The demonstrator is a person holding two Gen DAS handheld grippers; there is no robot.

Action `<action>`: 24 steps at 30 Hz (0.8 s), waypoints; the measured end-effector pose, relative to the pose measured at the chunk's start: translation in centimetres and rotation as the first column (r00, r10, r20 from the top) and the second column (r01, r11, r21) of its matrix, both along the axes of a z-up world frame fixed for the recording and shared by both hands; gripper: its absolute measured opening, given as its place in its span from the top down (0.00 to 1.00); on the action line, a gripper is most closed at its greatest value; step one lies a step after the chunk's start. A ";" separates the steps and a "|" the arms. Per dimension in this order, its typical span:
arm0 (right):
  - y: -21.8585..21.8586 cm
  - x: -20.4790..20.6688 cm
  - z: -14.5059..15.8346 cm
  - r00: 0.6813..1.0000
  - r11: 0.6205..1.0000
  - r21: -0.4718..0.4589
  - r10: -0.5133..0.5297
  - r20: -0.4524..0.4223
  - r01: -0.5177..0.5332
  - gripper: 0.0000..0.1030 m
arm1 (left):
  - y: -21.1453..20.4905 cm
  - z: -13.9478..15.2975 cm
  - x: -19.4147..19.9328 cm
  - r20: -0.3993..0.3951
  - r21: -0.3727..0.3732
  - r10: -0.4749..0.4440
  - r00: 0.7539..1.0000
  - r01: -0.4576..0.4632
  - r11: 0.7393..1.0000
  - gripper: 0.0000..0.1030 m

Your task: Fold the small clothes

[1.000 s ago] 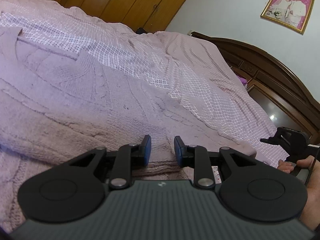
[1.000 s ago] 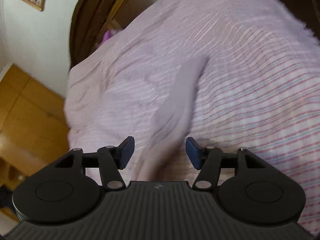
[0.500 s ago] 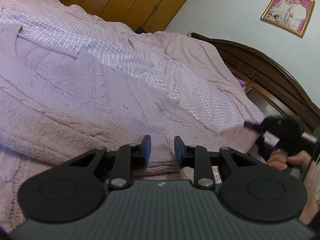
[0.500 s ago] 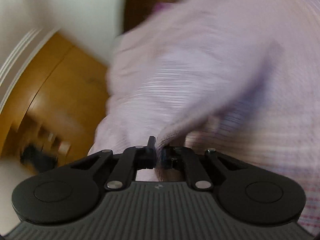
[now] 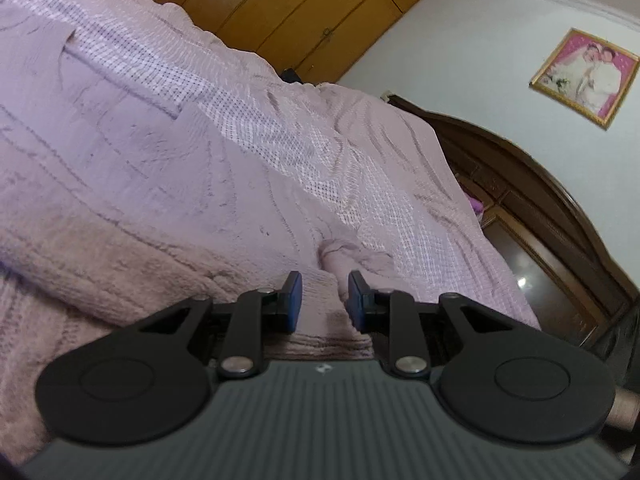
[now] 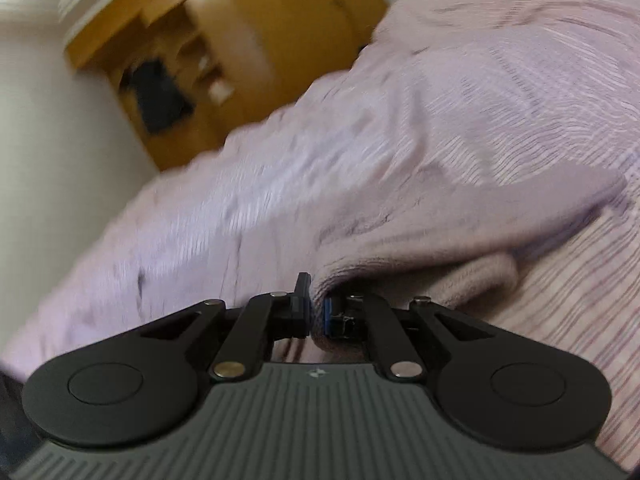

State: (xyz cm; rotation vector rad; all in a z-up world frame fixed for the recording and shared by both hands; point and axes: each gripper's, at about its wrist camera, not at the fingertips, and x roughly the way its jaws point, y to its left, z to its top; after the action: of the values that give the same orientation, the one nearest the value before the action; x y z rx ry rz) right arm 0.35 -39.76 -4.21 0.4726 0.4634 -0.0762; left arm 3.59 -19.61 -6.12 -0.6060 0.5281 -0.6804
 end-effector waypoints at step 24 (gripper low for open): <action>-18.7 -11.3 0.9 0.840 0.808 0.231 -0.514 -0.171 0.542 0.49 | -20.2 10.3 -6.2 0.282 0.731 -0.397 0.873 0.073 0.678 0.48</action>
State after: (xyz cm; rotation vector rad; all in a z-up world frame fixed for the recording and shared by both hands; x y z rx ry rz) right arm -11.00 -58.42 -3.30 0.8668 0.4310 -0.5886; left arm -2.60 -39.83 4.17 0.3583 0.4162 -0.7680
